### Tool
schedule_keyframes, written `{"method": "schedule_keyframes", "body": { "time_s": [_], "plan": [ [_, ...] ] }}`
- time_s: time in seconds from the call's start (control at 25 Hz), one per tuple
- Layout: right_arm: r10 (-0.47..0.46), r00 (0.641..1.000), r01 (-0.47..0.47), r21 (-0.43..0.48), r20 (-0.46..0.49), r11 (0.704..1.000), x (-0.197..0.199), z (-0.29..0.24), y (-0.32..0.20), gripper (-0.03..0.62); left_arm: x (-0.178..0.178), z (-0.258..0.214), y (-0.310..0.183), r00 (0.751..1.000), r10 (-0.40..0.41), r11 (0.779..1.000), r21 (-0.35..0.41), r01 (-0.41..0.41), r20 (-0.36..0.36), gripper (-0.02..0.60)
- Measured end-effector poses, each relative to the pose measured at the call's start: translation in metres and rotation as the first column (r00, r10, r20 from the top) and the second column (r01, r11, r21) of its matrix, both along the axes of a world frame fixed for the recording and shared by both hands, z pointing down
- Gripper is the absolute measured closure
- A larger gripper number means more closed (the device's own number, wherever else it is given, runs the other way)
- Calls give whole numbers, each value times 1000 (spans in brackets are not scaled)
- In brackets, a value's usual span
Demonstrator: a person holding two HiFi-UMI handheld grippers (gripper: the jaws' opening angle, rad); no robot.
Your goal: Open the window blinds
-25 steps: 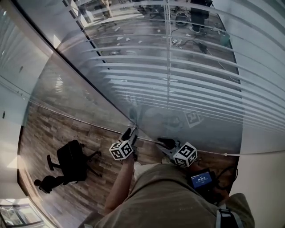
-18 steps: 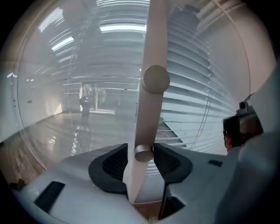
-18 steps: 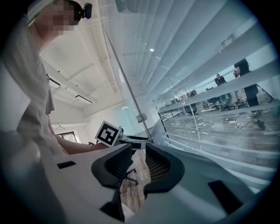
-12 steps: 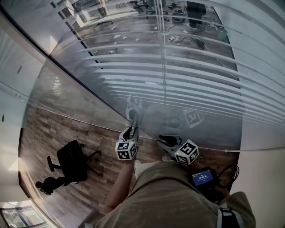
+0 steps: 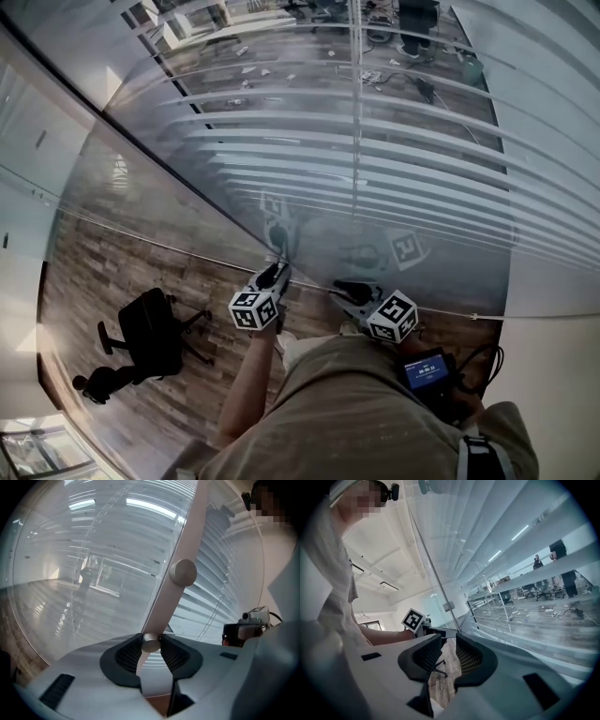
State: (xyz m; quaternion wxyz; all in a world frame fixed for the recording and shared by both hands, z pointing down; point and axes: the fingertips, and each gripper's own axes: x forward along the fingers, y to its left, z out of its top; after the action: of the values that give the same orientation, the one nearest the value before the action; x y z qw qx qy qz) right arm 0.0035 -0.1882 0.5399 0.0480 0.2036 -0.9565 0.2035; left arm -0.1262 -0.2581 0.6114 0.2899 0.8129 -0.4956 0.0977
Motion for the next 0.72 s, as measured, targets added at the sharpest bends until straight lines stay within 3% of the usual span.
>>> {"method": "schedule_keyframes", "body": {
  "time_s": [0.12,0.28,0.36,0.44,0.52,0.56,0.64,0.72],
  "plan": [
    [-4,1000,4,2,-1,1000,-1,-1,1,491,-2,-1,1,995,22,1000,-10,-23,-101,446],
    [-4,1000,4,3,-3,1000,-3,-5,0,491,-5,-4,-1,983,7,999,-33,-13,-184,446],
    [-3,1000,3,2,-3,1000,-2,-5,0,491,-5,-4,-1,960,-22,998,-56,7,-278,448],
    [-2,1000,2,4,-2,1000,-3,-6,-1,491,-7,-4,-3,920,-62,996,-83,32,-386,448],
    [-2,1000,2,5,-2,1000,-2,-6,-1,491,-7,-5,-4,853,-113,991,-124,57,-510,448],
    [-2,1000,2,4,-2,1000,-2,-6,-1,491,-7,-5,-4,799,-147,986,-153,69,-583,448],
    [-1,1000,1,4,-4,1000,-2,-6,-2,491,-7,-6,-6,652,-221,972,-218,87,-726,448],
    [0,1000,0,3,-5,1000,-3,-6,-4,491,-9,-3,-9,518,-278,959,-267,98,-809,448]
  ]
}}
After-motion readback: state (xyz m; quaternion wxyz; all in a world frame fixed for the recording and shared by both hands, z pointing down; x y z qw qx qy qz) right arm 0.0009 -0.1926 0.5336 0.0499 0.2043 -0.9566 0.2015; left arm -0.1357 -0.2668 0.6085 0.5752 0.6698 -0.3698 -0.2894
